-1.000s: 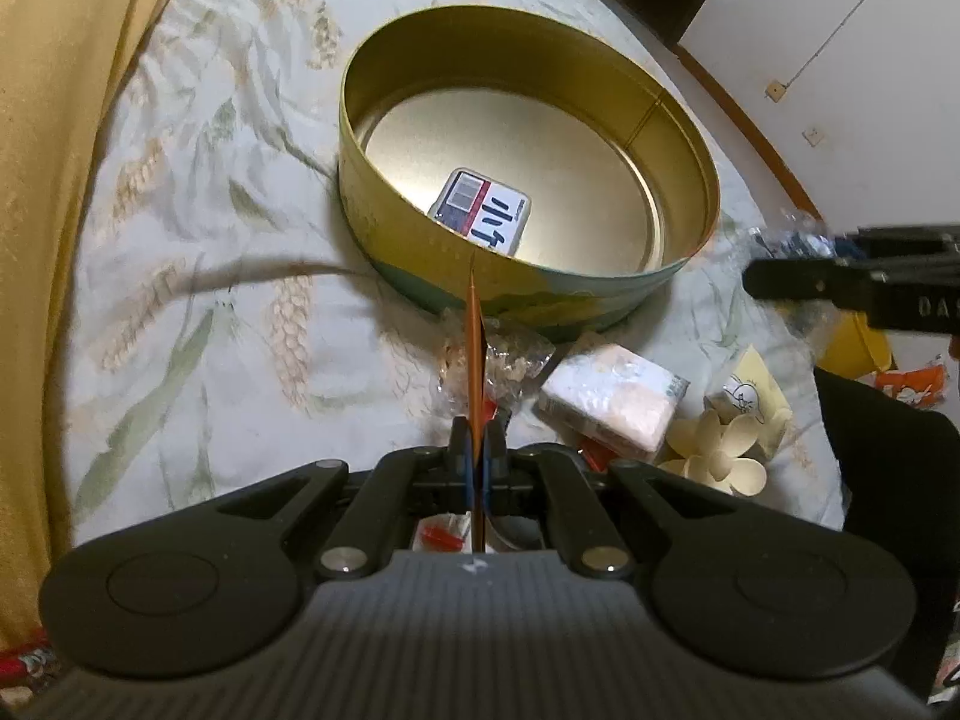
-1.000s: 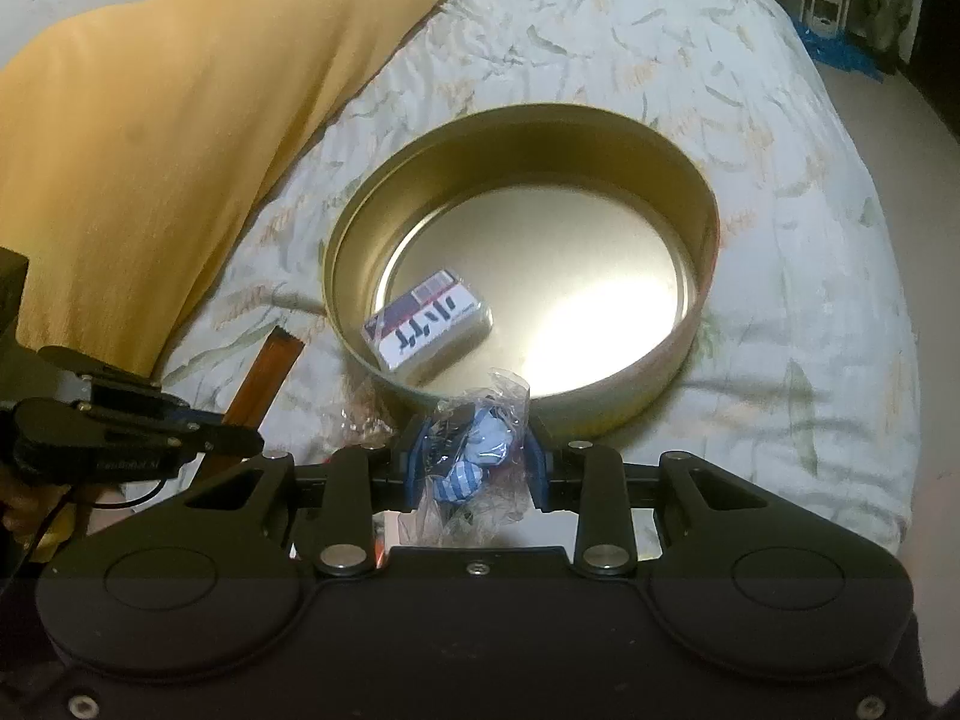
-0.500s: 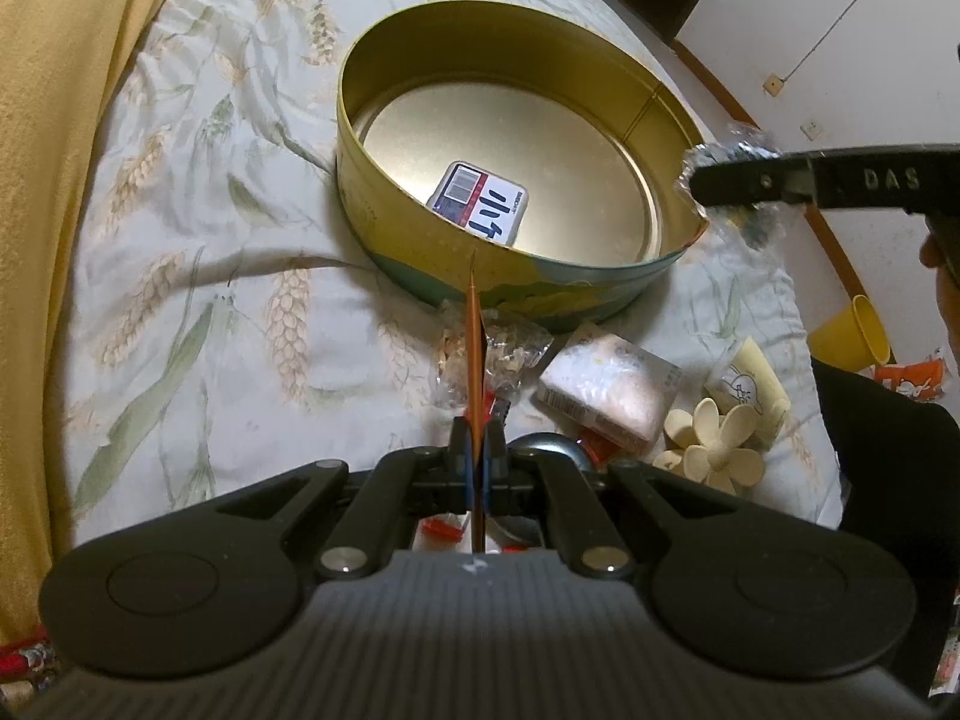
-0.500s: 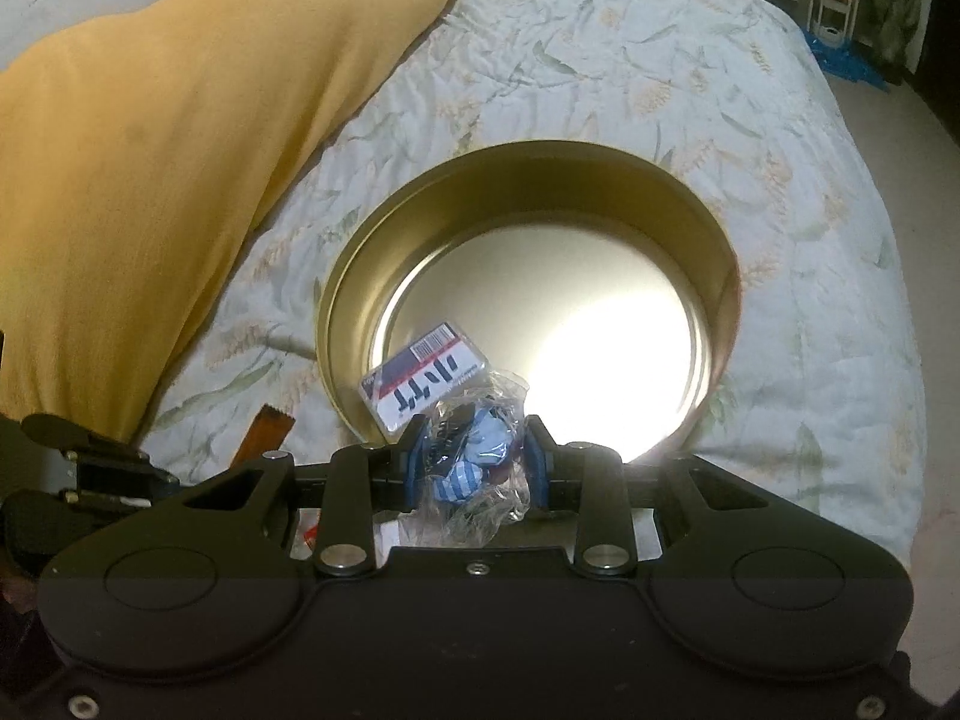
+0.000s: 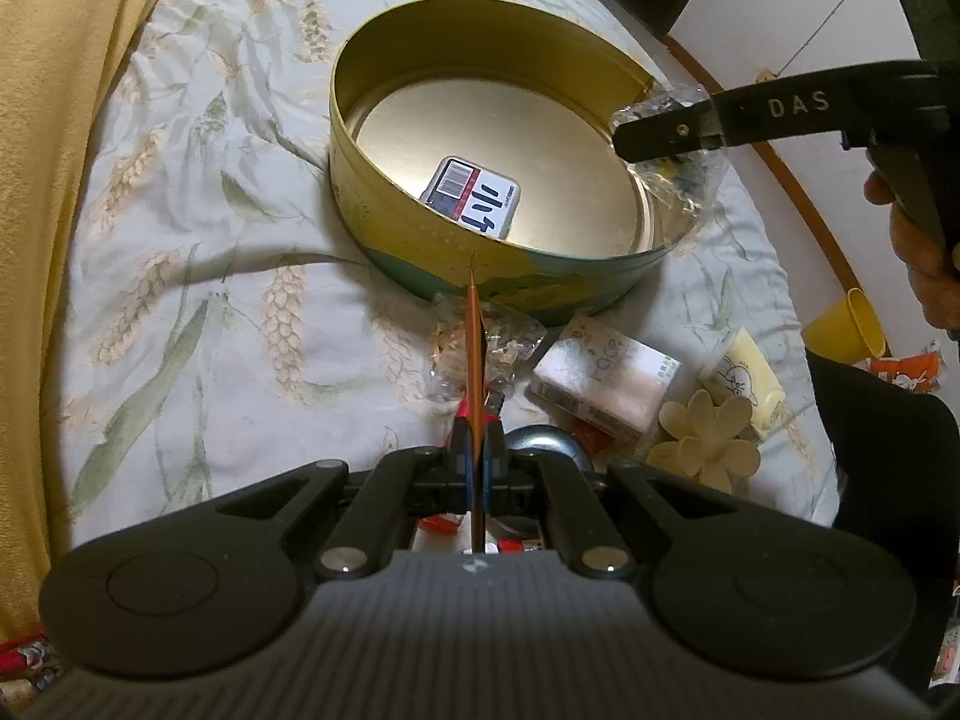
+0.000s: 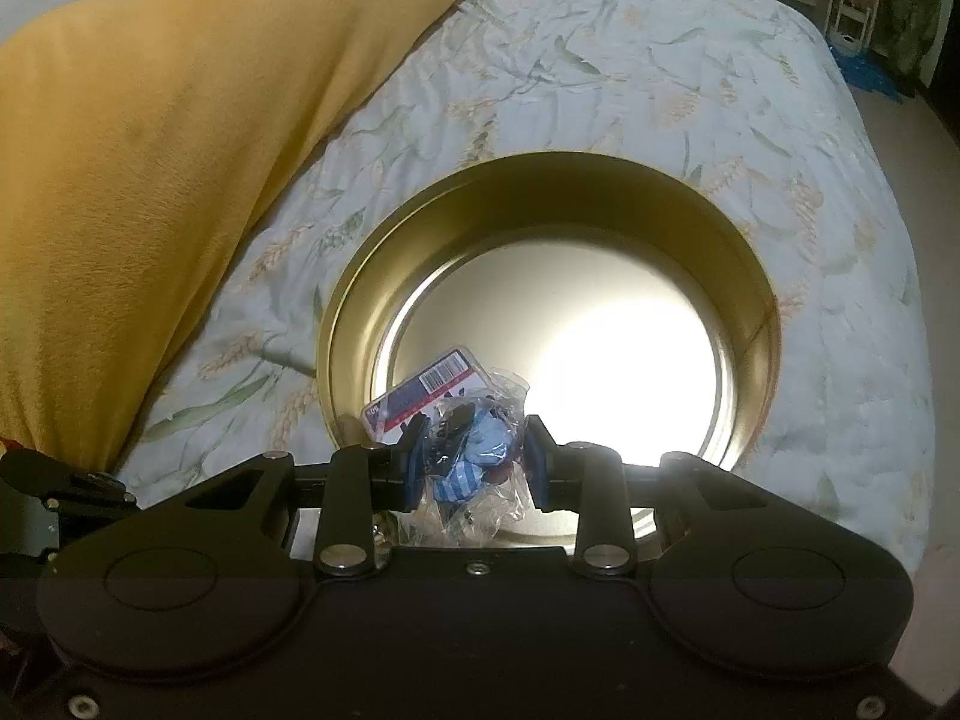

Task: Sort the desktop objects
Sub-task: 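Lower the clear bag into the tin and open the right gripper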

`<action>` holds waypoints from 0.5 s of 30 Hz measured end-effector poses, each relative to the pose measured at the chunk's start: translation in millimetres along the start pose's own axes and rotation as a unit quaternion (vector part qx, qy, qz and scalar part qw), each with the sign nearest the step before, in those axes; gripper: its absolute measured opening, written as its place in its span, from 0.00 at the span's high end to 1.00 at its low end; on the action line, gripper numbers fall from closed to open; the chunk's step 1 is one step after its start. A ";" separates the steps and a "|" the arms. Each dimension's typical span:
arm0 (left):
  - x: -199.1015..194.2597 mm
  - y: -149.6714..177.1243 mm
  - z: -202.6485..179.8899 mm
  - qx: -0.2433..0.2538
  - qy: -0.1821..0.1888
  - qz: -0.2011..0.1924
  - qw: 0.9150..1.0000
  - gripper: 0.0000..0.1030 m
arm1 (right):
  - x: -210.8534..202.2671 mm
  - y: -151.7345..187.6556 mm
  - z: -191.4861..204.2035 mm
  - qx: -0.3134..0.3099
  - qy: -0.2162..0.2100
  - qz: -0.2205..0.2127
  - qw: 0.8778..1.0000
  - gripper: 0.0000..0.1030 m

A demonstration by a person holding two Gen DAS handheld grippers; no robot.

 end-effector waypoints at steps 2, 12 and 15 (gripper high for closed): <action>0.7 0.4 0.6 -0.002 0.001 0.001 1.000 0.96 | 3.9 -2.2 1.6 0.000 -0.001 0.004 1.000 0.70; 1.9 1.8 -1.8 0.002 0.004 0.005 1.000 0.96 | 13.8 -12.9 9.6 -0.004 0.009 -0.004 1.000 0.63; 1.8 2.1 -2.0 0.003 0.004 0.006 1.000 0.96 | 10.3 -17.6 10.9 0.004 0.011 -0.020 1.000 0.29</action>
Point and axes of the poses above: each gripper's, at about its wrist camera, not at the fingertips, and x roughly the way its jaws point, z to its left, y to its underside, the point moved 4 cm from there along x, roughly the way its jaws point, and after that the axes turned 15 degrees about x, right-handed, at the moved point
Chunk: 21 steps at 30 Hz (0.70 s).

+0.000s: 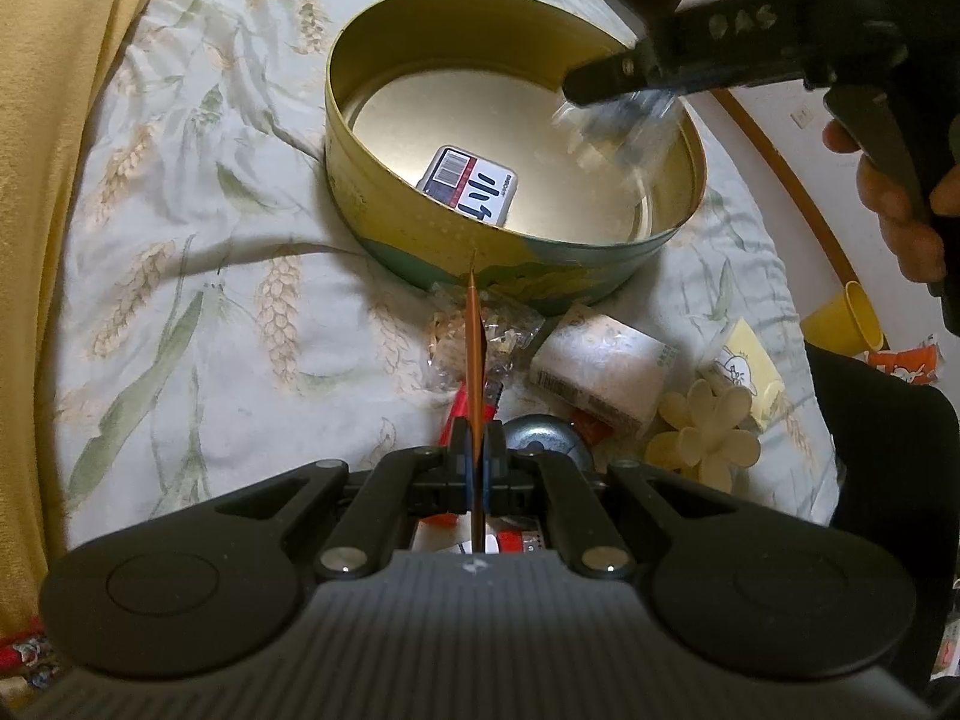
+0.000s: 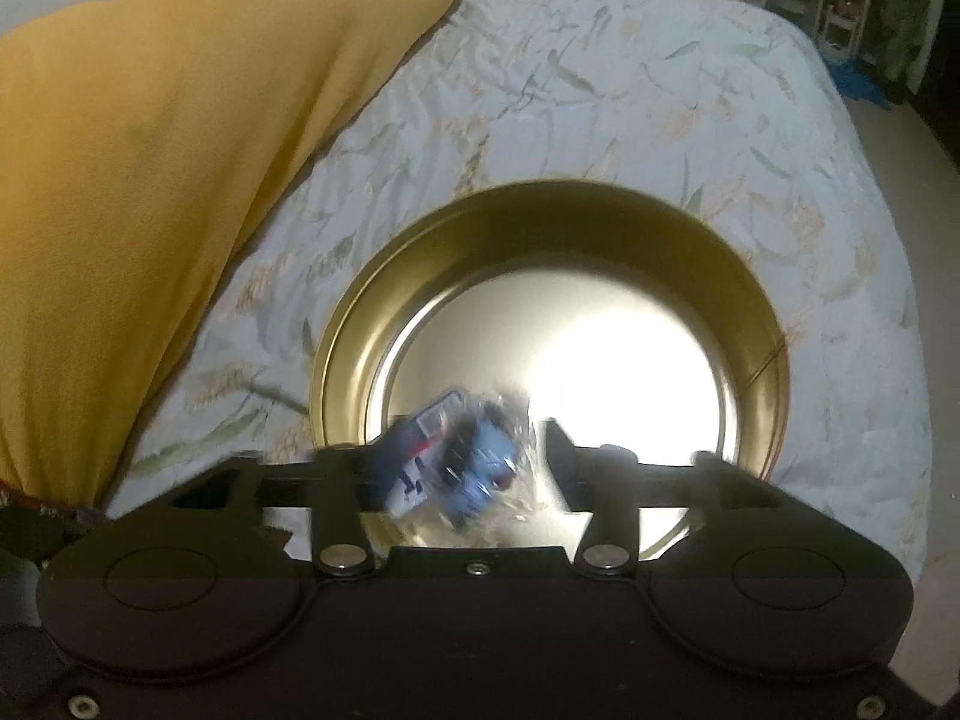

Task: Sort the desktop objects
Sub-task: 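Lower the clear bag into the tin and open the right gripper, then move the right gripper to the yellow rabbit tissue pack and grasp it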

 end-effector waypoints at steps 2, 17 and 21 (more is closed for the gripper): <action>0.1 0.5 0.8 -0.002 0.000 0.000 1.000 0.96 | -5.2 -0.9 -0.6 0.000 0.001 -0.015 1.000 0.25; 0.5 2.2 -0.9 0.003 -0.001 0.002 1.000 0.96 | -34.8 53.1 -18.3 -0.008 -0.008 0.004 1.000 0.23; 1.1 2.6 -2.2 0.006 -0.002 0.004 1.000 0.96 | -46.3 68.2 -25.5 -0.014 0.000 0.000 1.000 0.23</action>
Point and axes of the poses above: each gripper's, at about its wrist camera, not at the fingertips, and x roughly the way its jaws point, z to its left, y to its underside, the point moved 4 cm from there along x, roughly the way its jaws point, and after that the axes turned 15 degrees about x, right-handed, at the moved point
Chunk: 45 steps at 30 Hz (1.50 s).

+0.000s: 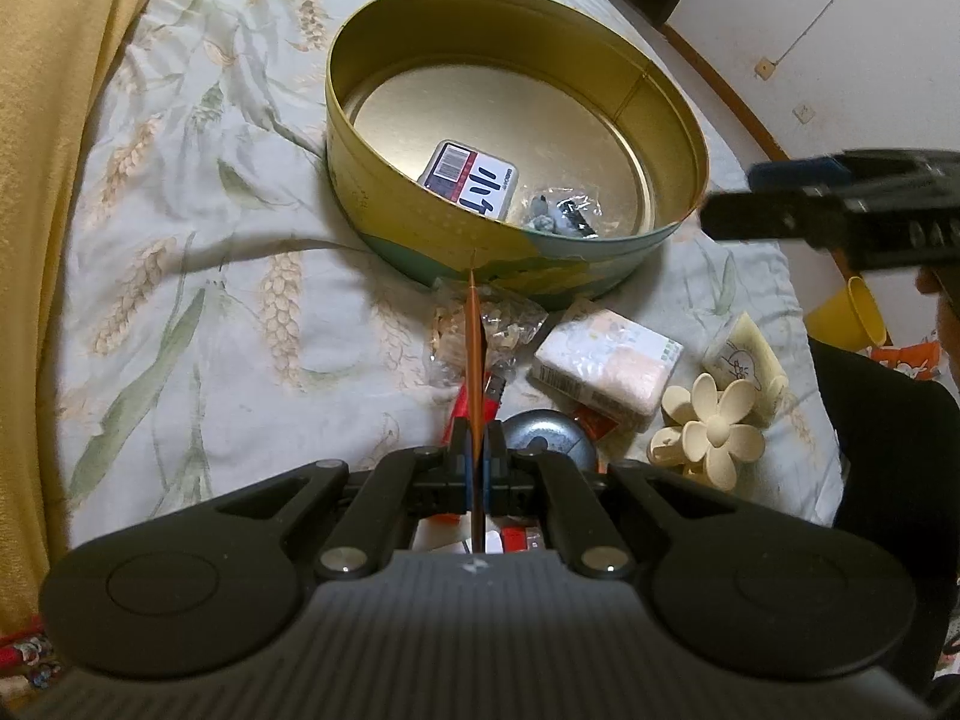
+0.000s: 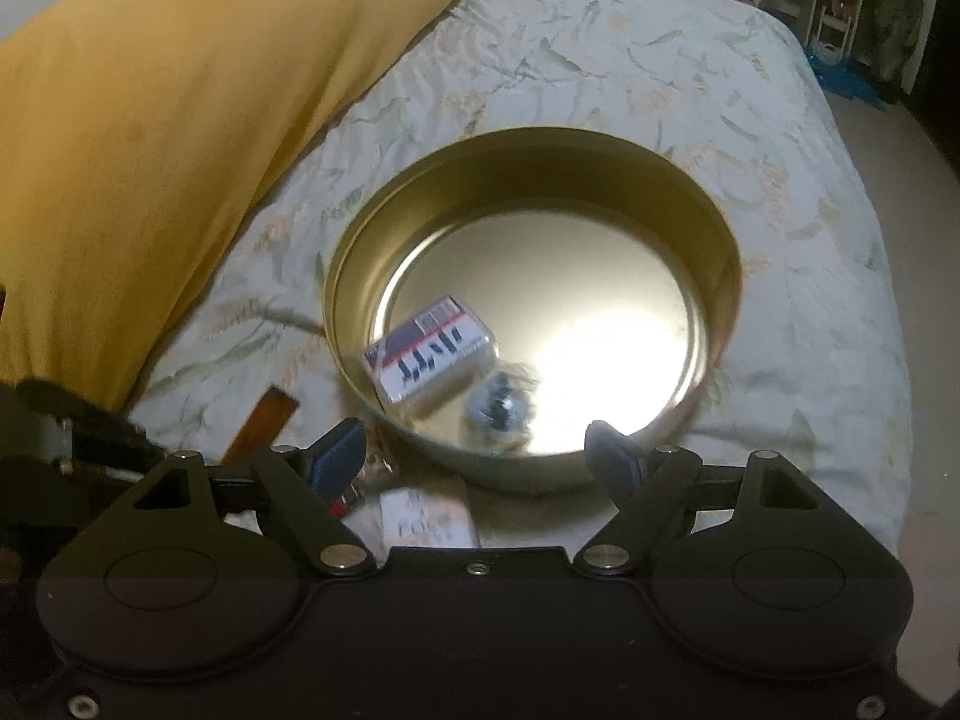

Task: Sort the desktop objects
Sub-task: 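Move the right gripper to the yellow rabbit tissue pack and grasp it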

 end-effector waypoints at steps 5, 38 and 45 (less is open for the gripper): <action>0.2 0.3 -0.3 0.001 -0.003 0.002 1.000 0.96 | -13.5 17.5 -7.3 0.001 0.001 -0.002 1.000 0.21; -9.7 -9.3 -0.9 0.033 -0.033 -0.012 0.999 0.96 | -11.1 117.2 -65.4 -0.029 0.061 0.059 0.996 0.21; -17.2 -19.9 2.9 0.020 -0.034 -0.030 0.999 0.96 | 0.4 119.5 -82.5 -0.047 0.091 0.067 0.992 0.21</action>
Point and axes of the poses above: each gripper's, at about its wrist camera, not at the fingertips, and x roughly the way its jaws point, z to its left, y to its underside, the point moved 4 cm from there along x, roughly the way its jaws point, and after that the axes turned 15 degrees about x, right-handed, at the moved point
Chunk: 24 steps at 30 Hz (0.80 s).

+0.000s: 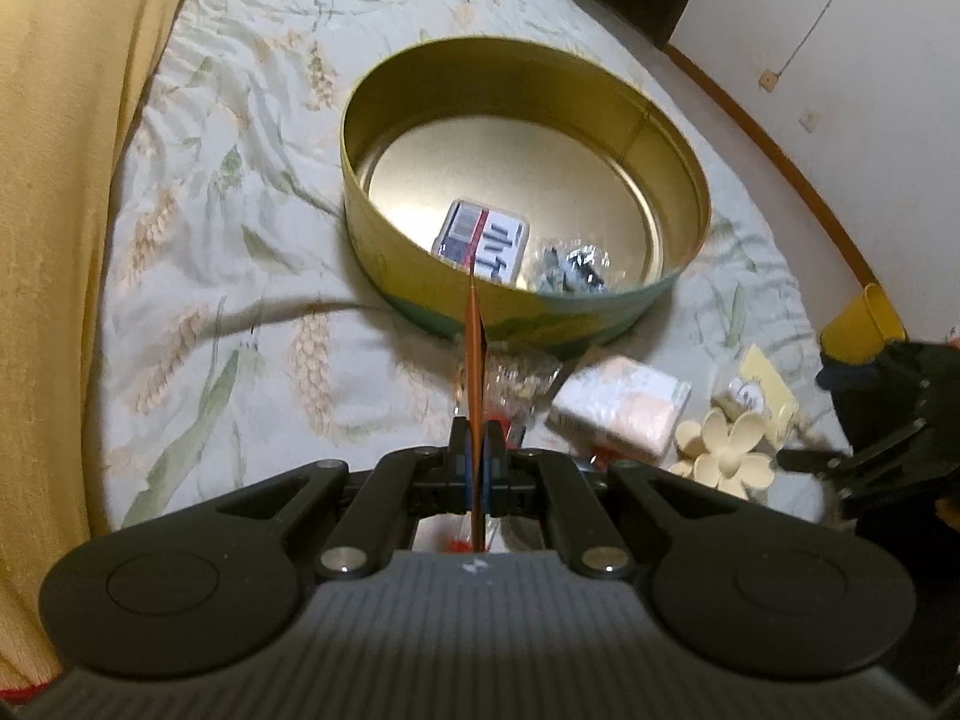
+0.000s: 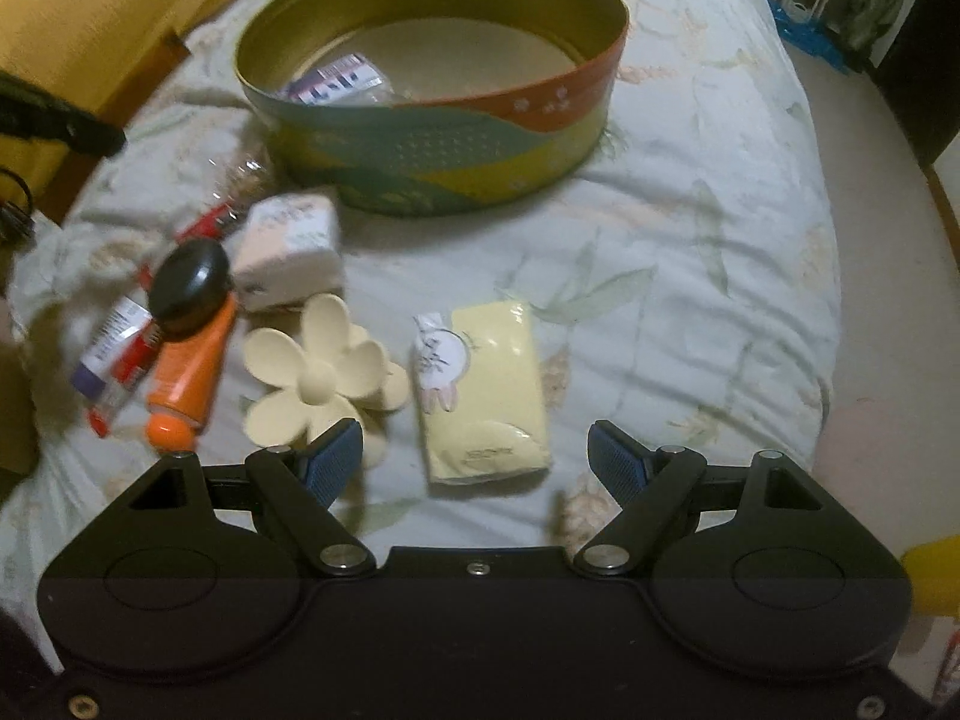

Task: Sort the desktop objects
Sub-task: 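Move the right gripper to the yellow rabbit tissue pack and grasp it, then drop the orange strap into the tin with the left gripper while the right gripper lifts the tissue pack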

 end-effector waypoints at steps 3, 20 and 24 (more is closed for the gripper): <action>-4.6 -7.1 1.1 -0.002 -0.001 -0.011 1.000 0.96 | 10.2 -1.5 -1.9 -0.003 0.010 0.001 1.000 0.22; -7.7 -58.4 -0.5 0.028 -0.023 -0.038 0.999 0.96 | 41.6 -19.4 -6.8 0.018 0.003 0.021 1.000 0.55; -2.6 -69.0 -2.6 0.032 -0.019 -0.036 0.999 0.96 | 32.0 -21.9 -13.9 0.038 -0.014 0.017 0.999 0.57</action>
Point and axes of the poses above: each gripper's, at about its wrist camera, not at the fingertips, and x roughly the way its jaws point, z to its left, y to its underside, the point moved 4 cm from there along x, roughly the way its jaws point, and after that the axes turned 15 degrees about x, right-handed, at the moved point
